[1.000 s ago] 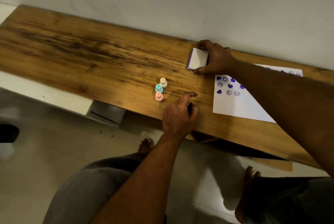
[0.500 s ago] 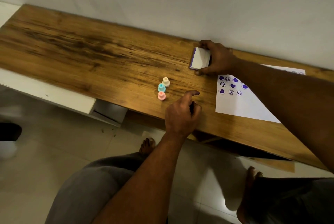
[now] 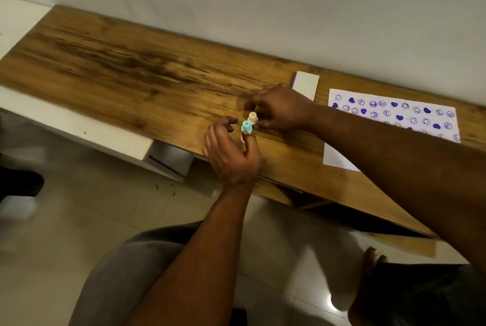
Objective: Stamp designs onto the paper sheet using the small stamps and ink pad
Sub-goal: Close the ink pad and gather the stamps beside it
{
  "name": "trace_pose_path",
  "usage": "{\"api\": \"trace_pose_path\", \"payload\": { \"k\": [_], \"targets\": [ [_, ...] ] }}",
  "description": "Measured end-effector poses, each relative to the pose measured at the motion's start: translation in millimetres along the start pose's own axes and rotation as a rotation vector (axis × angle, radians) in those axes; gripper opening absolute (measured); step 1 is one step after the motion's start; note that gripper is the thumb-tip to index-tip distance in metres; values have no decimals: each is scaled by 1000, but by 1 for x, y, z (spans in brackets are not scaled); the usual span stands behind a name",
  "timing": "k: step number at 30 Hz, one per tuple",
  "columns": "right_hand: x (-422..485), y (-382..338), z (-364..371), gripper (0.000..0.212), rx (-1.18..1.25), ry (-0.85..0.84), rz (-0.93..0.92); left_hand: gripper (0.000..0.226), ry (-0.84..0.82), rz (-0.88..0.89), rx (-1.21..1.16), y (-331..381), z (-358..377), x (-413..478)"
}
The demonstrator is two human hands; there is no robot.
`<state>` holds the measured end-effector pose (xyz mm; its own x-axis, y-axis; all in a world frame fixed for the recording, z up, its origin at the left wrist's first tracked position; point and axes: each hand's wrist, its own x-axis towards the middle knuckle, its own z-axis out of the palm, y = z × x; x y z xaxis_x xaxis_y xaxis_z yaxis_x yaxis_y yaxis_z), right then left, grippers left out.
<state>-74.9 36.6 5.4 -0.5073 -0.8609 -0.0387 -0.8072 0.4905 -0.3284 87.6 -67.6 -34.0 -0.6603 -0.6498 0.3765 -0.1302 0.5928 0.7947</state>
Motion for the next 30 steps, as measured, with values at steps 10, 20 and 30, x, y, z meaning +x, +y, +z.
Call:
{"api": "trace_pose_path", "payload": {
  "k": [10, 20, 30],
  "targets": [
    [33, 31, -13, 29, -109, 90, 304, 39, -48, -182, 41, -22, 10, -16],
    [36, 83, -34, 46, -37, 150, 638, 40, -12, -180, 23, -19, 17, -15],
    [29, 80, -34, 61, 56, 187, 627, 41, -33, -199, 34, -16, 17, -13]
  ]
}}
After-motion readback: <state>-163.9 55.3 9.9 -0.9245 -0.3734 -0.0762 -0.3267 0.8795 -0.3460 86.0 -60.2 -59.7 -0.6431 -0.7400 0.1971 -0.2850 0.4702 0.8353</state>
